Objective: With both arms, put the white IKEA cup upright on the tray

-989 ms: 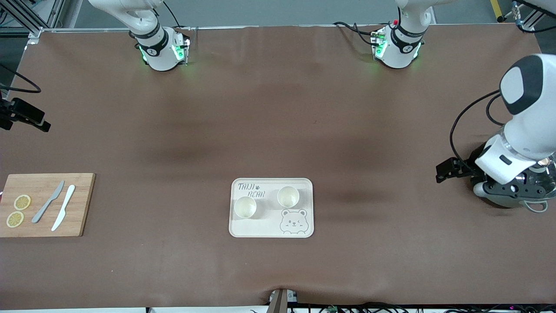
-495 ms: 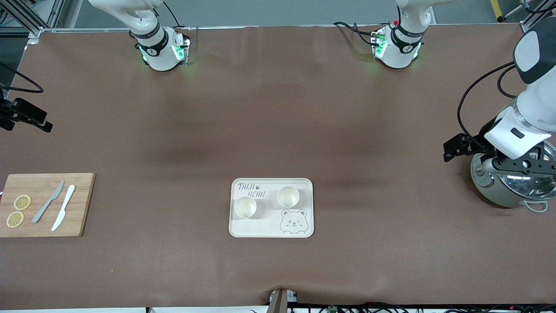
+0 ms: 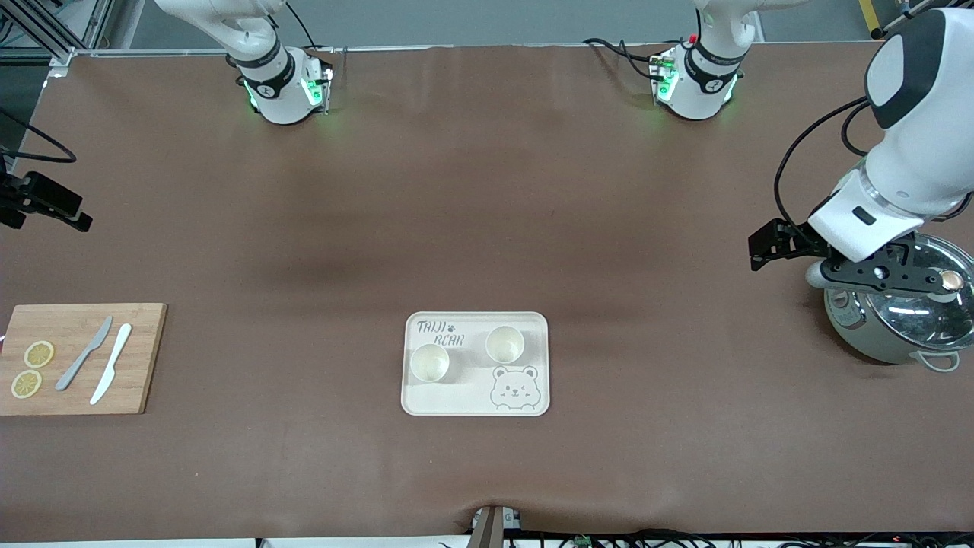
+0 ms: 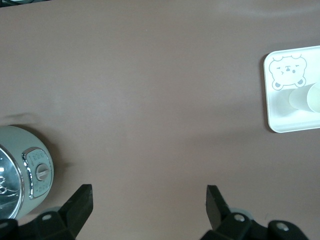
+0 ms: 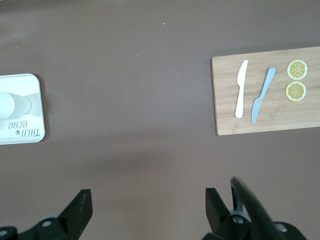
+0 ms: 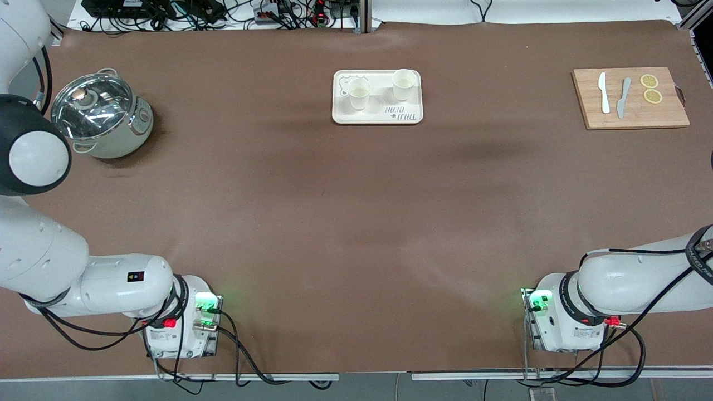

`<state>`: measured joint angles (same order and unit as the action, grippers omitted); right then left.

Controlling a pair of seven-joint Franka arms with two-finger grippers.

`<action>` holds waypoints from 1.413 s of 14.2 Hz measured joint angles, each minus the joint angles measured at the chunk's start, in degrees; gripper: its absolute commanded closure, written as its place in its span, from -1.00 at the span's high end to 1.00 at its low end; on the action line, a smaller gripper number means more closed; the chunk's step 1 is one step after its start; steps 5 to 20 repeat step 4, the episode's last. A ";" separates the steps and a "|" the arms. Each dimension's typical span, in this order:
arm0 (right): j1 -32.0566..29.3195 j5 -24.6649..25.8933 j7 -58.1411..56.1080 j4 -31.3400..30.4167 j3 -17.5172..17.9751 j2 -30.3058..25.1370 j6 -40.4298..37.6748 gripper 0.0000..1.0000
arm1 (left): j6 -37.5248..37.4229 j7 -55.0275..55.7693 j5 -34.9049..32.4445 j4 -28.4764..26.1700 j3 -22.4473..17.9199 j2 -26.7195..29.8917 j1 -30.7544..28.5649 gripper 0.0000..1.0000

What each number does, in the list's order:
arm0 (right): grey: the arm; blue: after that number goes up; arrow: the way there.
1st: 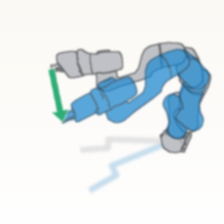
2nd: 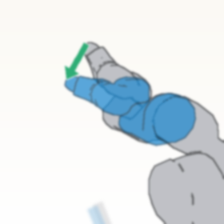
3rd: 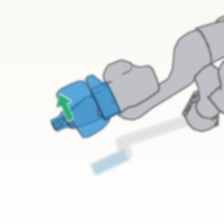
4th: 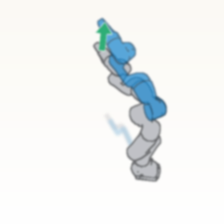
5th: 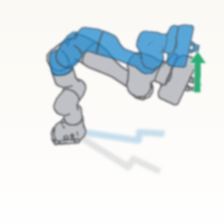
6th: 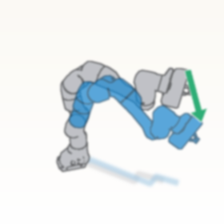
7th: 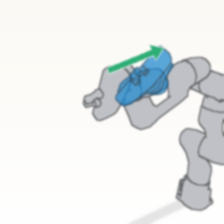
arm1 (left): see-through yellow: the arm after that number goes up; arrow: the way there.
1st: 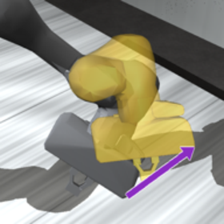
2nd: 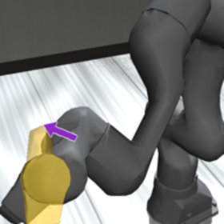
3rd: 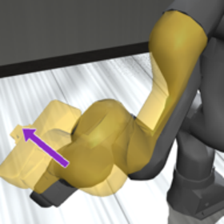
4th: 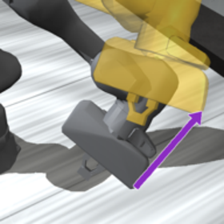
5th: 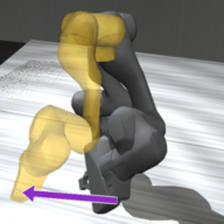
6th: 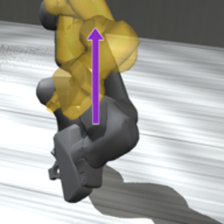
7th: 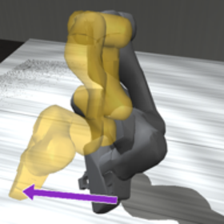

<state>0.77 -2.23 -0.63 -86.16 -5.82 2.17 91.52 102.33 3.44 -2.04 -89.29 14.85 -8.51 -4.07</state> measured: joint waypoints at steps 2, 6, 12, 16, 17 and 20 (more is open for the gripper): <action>-0.03 0.01 0.02 0.00 -0.01 0.00 0.12 1.00 | 0.00 -0.04 0.00 0.05 -0.32 0.28 -0.10 1.00; -0.04 0.02 0.02 -0.01 -0.01 0.00 0.17 1.00 | 0.01 -0.01 0.00 0.54 -0.23 0.30 0.07 1.00; -0.04 0.02 0.02 -0.01 -0.01 0.00 0.17 1.00 | 0.01 -0.01 0.00 0.54 -0.23 0.30 0.07 1.00; -0.04 0.02 0.02 -0.01 -0.01 0.00 0.17 1.00 | 0.01 -0.01 0.00 0.54 -0.23 0.30 0.07 1.00; -0.04 0.02 0.02 -0.01 -0.01 0.00 0.17 1.00 | 0.01 -0.01 0.00 0.54 -0.23 0.30 0.07 1.00; -0.04 0.02 0.02 -0.01 -0.01 0.00 0.17 1.00 | 0.01 -0.01 0.00 0.54 -0.23 0.30 0.07 1.00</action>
